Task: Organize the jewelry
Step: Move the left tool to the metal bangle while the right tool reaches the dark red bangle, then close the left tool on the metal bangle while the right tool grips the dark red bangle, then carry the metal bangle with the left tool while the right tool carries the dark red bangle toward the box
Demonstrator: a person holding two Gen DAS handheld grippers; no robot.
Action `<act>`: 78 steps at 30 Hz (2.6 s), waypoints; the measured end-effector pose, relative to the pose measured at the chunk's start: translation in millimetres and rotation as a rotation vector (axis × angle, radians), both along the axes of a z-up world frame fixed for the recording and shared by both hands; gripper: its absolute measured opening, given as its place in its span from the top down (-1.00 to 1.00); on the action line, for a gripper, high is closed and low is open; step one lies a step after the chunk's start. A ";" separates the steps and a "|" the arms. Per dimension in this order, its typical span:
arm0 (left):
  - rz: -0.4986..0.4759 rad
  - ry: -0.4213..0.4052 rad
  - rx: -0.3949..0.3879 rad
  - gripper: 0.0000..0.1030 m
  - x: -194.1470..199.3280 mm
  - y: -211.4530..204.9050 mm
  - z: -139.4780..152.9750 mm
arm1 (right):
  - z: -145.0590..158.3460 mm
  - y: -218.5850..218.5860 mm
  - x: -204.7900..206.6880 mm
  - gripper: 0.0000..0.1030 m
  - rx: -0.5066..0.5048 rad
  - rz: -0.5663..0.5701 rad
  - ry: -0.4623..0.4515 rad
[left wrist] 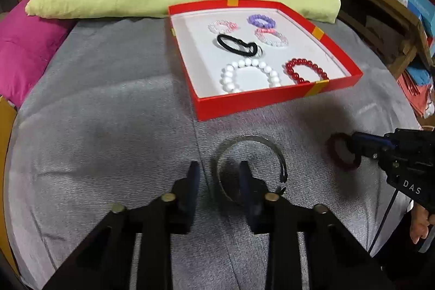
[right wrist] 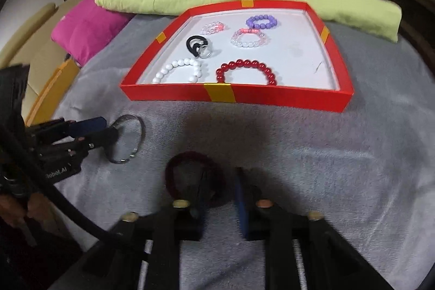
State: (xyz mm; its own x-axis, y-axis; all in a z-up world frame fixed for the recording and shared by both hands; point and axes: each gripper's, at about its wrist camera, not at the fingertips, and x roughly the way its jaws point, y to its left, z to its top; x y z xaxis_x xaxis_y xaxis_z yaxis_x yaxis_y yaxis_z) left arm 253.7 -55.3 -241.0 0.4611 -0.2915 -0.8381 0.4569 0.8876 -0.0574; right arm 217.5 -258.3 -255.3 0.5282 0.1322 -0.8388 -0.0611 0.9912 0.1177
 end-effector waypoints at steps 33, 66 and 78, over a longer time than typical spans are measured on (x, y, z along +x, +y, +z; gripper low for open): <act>-0.020 -0.075 0.016 -0.19 -18.3 -31.3 9.4 | -0.2 -25.2 6.3 0.88 0.088 -0.079 0.011; 0.144 -0.253 0.149 -0.19 -27.0 -6.6 39.5 | 6.8 -5.4 10.7 0.88 0.136 -0.061 -0.049; 0.158 -0.230 0.153 -0.20 -23.4 -4.8 34.8 | 8.2 -5.8 10.0 0.88 0.130 -0.066 -0.059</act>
